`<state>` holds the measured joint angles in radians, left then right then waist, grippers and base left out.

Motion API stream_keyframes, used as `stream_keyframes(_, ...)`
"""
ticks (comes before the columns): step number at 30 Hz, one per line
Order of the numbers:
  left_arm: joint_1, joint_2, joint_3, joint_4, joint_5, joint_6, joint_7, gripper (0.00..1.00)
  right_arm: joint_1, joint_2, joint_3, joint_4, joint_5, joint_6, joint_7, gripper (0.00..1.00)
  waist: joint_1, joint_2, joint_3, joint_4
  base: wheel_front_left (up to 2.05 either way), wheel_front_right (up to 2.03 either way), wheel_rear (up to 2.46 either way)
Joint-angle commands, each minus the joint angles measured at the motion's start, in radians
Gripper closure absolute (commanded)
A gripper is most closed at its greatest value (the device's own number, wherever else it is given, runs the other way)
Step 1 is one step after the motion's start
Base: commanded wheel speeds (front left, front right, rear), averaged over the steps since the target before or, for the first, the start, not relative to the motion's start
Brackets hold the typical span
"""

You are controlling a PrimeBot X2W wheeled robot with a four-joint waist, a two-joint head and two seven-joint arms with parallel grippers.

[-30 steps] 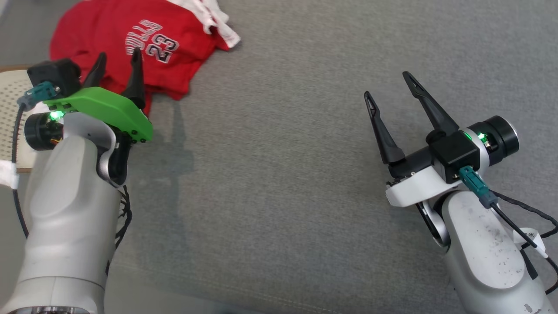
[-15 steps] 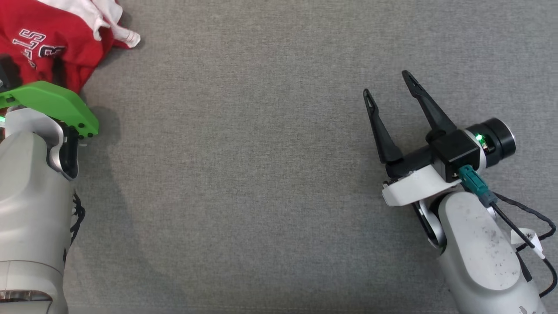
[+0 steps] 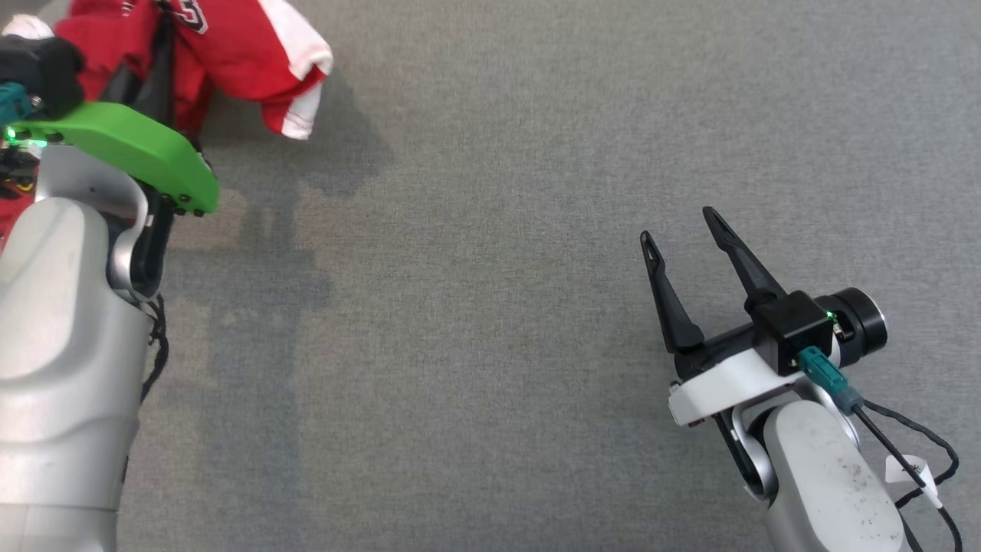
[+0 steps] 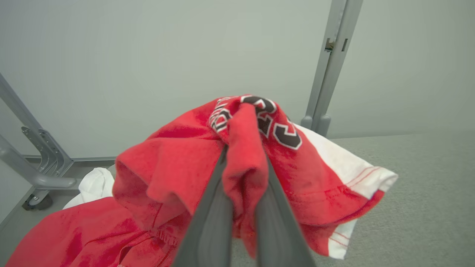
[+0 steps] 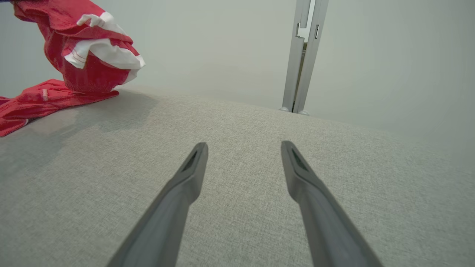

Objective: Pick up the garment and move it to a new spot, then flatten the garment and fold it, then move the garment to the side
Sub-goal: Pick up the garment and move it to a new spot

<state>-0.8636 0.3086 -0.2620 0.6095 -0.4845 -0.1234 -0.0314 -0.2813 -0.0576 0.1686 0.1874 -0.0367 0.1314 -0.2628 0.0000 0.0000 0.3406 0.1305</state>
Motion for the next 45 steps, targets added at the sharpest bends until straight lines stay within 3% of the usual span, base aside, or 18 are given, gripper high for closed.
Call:
stream_keyframes(1,0.033,0.001,-0.009,-0.066,-0.007,-0.003,0.023,1.00,0.019,0.001,-0.003,-0.002,0.007,-0.001,-0.003,0.00,0.0000,0.0000,-0.100,-0.028,0.00,0.00,0.00)
stream_keyframes(5,0.145,-0.022,-0.039,-0.350,-0.058,0.009,0.137,1.00,0.041,0.005,-0.010,-0.006,0.017,-0.001,-0.003,0.00,0.0000,0.0000,-0.139,-0.084,0.00,0.00,0.00)
stream_keyframes(11,0.292,-0.105,-0.134,-0.701,-0.158,0.026,0.283,1.00,0.068,0.007,-0.019,-0.013,0.040,-0.001,-0.003,0.00,0.0000,0.0000,-0.155,-0.182,0.00,0.00,0.00)
stream_keyframes(17,0.390,-0.206,-0.247,-0.827,-0.294,0.037,0.370,1.00,0.080,0.007,-0.031,-0.022,0.065,-0.001,-0.003,0.00,0.0000,0.0000,-0.151,-0.297,0.00,0.00,0.00)
stream_keyframes(22,0.434,-0.243,-0.236,-0.768,-0.470,0.092,0.407,1.00,0.094,0.007,-0.037,-0.028,0.085,-0.001,-0.003,0.00,0.0000,0.0000,-0.142,-0.386,0.00,0.00,0.00)
stream_keyframes(25,0.409,-0.248,-0.187,-0.640,-0.565,0.143,0.426,1.00,0.101,0.007,-0.043,-0.032,0.099,-0.001,-0.003,0.00,0.0000,0.0000,-0.133,-0.430,0.00,0.00,0.00)
stream_keyframes(31,0.285,-0.218,-0.099,-0.276,-0.533,0.197,0.365,1.00,0.105,0.007,-0.025,-0.030,0.118,-0.001,-0.003,0.00,0.0000,0.0000,-0.107,-0.480,0.00,0.00,0.00)
stream_keyframes(32,0.263,-0.216,-0.083,-0.225,-0.522,0.204,0.330,0.96,0.103,0.007,-0.021,-0.028,0.118,-0.001,-0.003,0.00,0.0000,0.0000,-0.107,-0.486,0.00,0.00,0.00)
stream_keyframes(34,0.217,-0.217,-0.063,-0.128,-0.491,0.191,0.240,0.26,0.103,0.007,-0.018,-0.025,0.122,-0.001,-0.003,0.00,0.0000,0.0000,-0.110,-0.493,0.00,0.00,0.00)
stream_keyframes(35,0.204,-0.218,-0.058,-0.077,-0.472,0.182,0.197,0.00,0.105,0.007,-0.018,-0.024,0.122,-0.001,-0.003,0.00,0.0000,0.0000,-0.113,-0.495,0.00,0.00,0.00)
stream_keyframes(40,0.173,-0.193,-0.106,0.066,-0.357,0.136,0.017,0.00,0.119,0.007,-0.035,-0.020,0.103,-0.001,-0.003,0.00,0.0000,0.0000,-0.141,-0.485,0.00,0.00,0.00)
stream_keyframes(45,0.239,-0.185,-0.144,0.079,-0.254,0.111,-0.199,0.00,0.140,0.007,-0.067,-0.030,0.084,-0.001,-0.003,0.00,0.0000,0.0000,-0.177,-0.443,0.00,0.00,0.00)
